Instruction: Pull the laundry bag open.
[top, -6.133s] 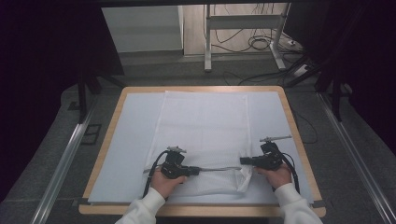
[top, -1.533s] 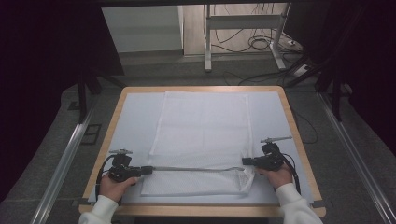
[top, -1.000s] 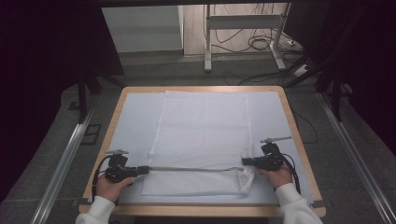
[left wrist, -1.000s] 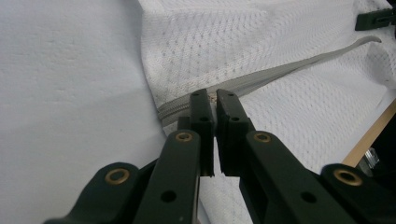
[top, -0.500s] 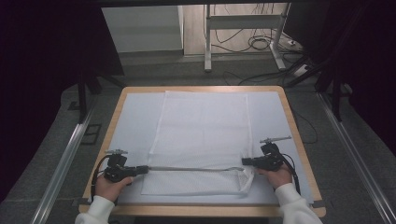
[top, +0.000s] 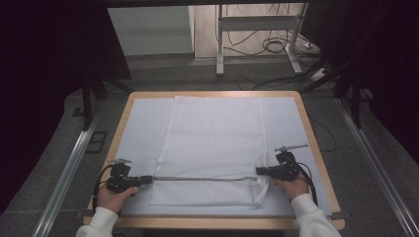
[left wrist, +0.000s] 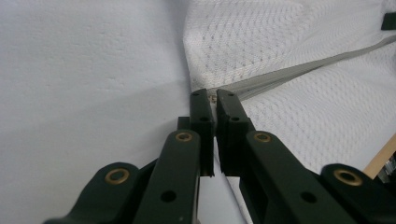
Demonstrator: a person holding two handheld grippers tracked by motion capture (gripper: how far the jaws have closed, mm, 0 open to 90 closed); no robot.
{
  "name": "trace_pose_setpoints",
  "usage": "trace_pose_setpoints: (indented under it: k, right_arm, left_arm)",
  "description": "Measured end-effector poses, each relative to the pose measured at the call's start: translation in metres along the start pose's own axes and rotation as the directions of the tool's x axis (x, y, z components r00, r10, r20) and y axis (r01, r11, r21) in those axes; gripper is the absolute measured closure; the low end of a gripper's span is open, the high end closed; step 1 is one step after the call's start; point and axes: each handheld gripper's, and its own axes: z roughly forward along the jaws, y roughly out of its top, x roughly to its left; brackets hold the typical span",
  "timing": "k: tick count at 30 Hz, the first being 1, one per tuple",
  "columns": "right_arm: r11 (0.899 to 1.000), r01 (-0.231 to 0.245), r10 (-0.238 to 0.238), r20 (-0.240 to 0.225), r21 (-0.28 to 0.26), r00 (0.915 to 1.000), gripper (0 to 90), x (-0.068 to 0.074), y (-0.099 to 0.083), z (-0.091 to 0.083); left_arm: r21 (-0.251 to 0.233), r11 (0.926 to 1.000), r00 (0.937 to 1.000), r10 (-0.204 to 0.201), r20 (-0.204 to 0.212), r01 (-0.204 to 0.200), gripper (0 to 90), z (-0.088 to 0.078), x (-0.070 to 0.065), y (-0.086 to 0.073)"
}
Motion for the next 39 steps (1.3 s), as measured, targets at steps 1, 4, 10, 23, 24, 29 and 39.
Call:
trace_pose_setpoints:
  k: [1, 4, 10, 23, 24, 29, 39]
  right_arm:
    - [1.000, 0.000, 0.000, 0.000, 0.000, 1.0000, 87.7, 0.000, 0.000, 0.000]
    - [1.000, 0.001, -0.001, 0.000, -0.001, 1.0000, 87.7, 0.000, 0.000, -0.001]
    - [1.000, 0.005, -0.005, 0.002, -0.006, 1.0000, 87.7, 0.001, 0.000, -0.001]
    - [0.991, 0.079, -0.069, 0.103, -0.104, 0.9923, 47.0, 0.011, -0.004, -0.022]
    - [0.989, 0.089, -0.075, 0.117, -0.119, 0.9903, 44.5, 0.012, -0.005, -0.025]
    - [0.974, 0.139, -0.105, 0.186, -0.180, 0.9770, 36.8, 0.014, -0.010, -0.044]
    - [0.955, 0.164, -0.103, 0.243, -0.245, 0.9645, 33.7, -0.006, -0.021, -0.070]
  left_arm:
    - [0.000, 1.0000, 1.0000, 0.000, 0.000, 0.000, 86.7, 0.000, 0.000, 0.000]
    - [-0.001, 1.0000, 1.0000, 0.000, -0.001, 0.000, 86.8, 0.001, 0.000, 0.000]
    - [-0.003, 0.9999, 0.9999, 0.011, -0.002, -0.011, 86.7, 0.001, -0.002, 0.000]
    - [-0.161, 0.9750, 0.9833, 0.134, -0.123, -0.153, 39.3, -0.011, -0.020, 0.003]
    - [-0.166, 0.9722, 0.9819, 0.146, -0.121, -0.165, 37.9, -0.012, -0.021, 0.004]
    - [-0.171, 0.9606, 0.9690, 0.194, -0.153, -0.219, 34.5, -0.011, -0.023, 0.012]
    - [-0.177, 0.9580, 0.9679, 0.200, -0.152, -0.226, 33.8, -0.009, -0.020, 0.030]
